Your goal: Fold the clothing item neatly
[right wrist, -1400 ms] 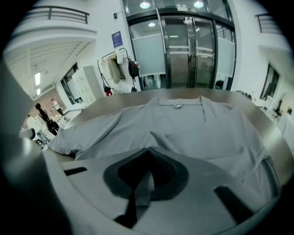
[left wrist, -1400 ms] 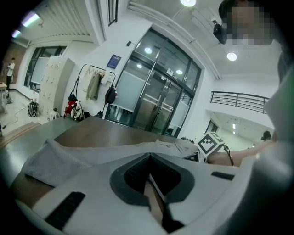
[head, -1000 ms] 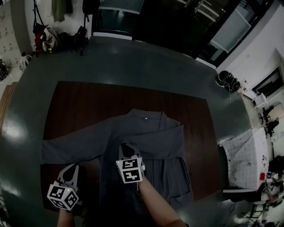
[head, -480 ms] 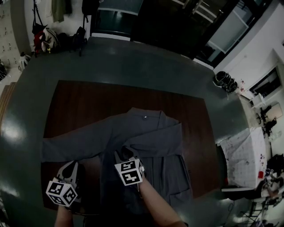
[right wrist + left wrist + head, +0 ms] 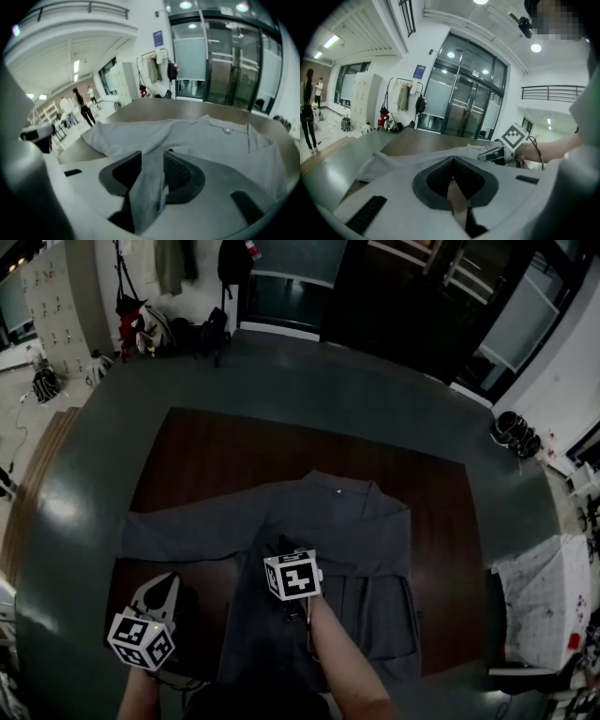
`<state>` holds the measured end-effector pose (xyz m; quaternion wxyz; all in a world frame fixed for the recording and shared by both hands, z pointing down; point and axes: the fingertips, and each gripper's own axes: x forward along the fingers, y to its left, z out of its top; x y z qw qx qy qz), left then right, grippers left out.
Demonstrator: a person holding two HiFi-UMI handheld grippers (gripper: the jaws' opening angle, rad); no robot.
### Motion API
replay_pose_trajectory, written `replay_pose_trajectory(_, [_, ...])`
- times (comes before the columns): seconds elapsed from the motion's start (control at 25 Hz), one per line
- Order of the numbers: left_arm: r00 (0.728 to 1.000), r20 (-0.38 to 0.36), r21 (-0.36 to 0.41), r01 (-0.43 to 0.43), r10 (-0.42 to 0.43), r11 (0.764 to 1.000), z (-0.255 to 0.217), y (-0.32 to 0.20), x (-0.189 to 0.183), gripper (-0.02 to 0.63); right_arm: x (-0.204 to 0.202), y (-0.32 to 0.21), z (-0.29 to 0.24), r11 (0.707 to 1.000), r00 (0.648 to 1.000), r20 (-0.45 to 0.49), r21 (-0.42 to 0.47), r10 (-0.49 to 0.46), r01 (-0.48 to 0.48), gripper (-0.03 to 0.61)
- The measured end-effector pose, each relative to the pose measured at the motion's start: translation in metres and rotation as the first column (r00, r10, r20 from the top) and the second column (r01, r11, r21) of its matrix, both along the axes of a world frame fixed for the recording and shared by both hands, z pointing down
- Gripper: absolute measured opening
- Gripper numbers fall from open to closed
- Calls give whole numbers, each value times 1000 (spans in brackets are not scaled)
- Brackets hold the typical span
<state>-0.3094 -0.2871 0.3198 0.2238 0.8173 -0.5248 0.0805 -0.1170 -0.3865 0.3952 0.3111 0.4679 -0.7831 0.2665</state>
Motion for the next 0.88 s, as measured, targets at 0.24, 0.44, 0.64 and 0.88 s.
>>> replay_pose_trajectory(0.24, [993,58,6,101,-101,995,-19,22,-32,8,-2,21,-18,968,950,198,15,241,-249,118])
replay_pose_trajectory(0.44, [986,56,6,160,-160,987,-18,28,-74,8,-63,59,-30,989,950,289,58,117,-140,118])
replay_pose_trajectory(0.64, [987,21,-6,157,-157,988,-9,23,-131,8,-164,88,-59,959,962,230,271,-148,83,-12])
replay_pose_trajectory(0.88, [995,-9,-35,97,-98,995,5,18,-211,8,-302,101,-49,920,957,59,297,-284,255,-11])
